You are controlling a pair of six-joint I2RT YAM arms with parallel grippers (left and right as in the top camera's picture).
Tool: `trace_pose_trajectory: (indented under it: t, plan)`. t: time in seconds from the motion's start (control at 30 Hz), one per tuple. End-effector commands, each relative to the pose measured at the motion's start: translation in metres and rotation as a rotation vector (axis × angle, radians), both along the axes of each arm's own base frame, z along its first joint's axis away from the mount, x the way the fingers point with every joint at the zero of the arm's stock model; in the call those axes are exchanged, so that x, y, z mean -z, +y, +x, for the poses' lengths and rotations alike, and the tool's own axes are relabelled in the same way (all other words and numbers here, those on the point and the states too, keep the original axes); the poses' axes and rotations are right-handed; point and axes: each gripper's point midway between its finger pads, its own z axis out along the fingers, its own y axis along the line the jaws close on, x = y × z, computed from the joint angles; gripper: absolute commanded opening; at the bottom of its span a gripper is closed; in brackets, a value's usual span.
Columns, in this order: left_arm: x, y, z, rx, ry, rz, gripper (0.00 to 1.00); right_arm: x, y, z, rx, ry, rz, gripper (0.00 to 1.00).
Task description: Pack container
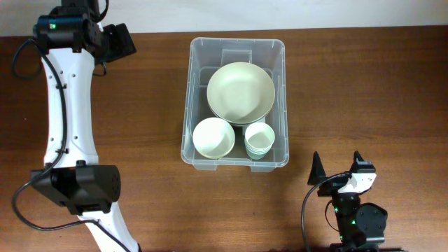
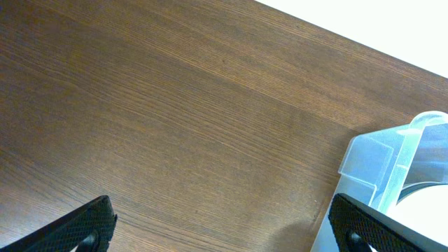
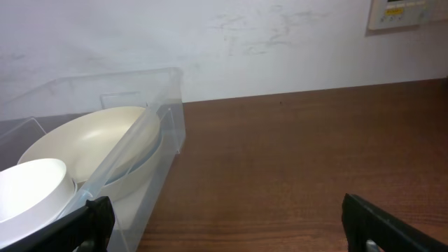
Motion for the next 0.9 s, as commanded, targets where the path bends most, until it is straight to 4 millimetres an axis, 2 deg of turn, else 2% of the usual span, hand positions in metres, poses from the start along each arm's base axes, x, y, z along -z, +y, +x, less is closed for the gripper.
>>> trace_pose_trajectory:
  t: [0.0,0.27,0.37,0.43,0.53,0.67,0.77,0.87]
  plan:
    - [-0.008,0.001,-0.002,-0.009,-0.02,-0.002,0.99,0.002,-0.002,0.0,0.009,0.003,0.008,0.99]
    - [-0.008,0.002,-0.003,-0.007,-0.016,0.006,1.0,0.002,-0.002,0.0,0.009,0.003,0.008,0.99]
    - [-0.006,0.005,-0.022,-0.013,0.05,0.027,1.0,0.002,-0.002,0.0,0.009,0.003,0.008,0.99]
    - [-0.023,0.007,-0.034,-0.02,0.029,0.041,0.99,0.002,-0.002,0.0,0.009,0.003,0.008,0.99]
    - [-0.081,0.007,-0.07,-0.027,-0.092,0.051,1.0,0.002,-0.002,0.0,0.009,0.003,0.008,0.99]
    - [-0.158,0.003,-0.145,-0.03,-0.273,0.053,1.0,0.002,-0.002,0.0,0.009,0.003,0.008,0.99]
    - [-0.193,0.006,-0.214,-0.053,-0.38,0.08,1.0,0.002,-0.002,0.0,0.009,0.003,0.008,0.99]
    - [-0.208,0.008,-0.285,-0.08,-0.479,0.104,1.0,0.002,-0.002,0.0,0.009,0.003,0.008,0.99]
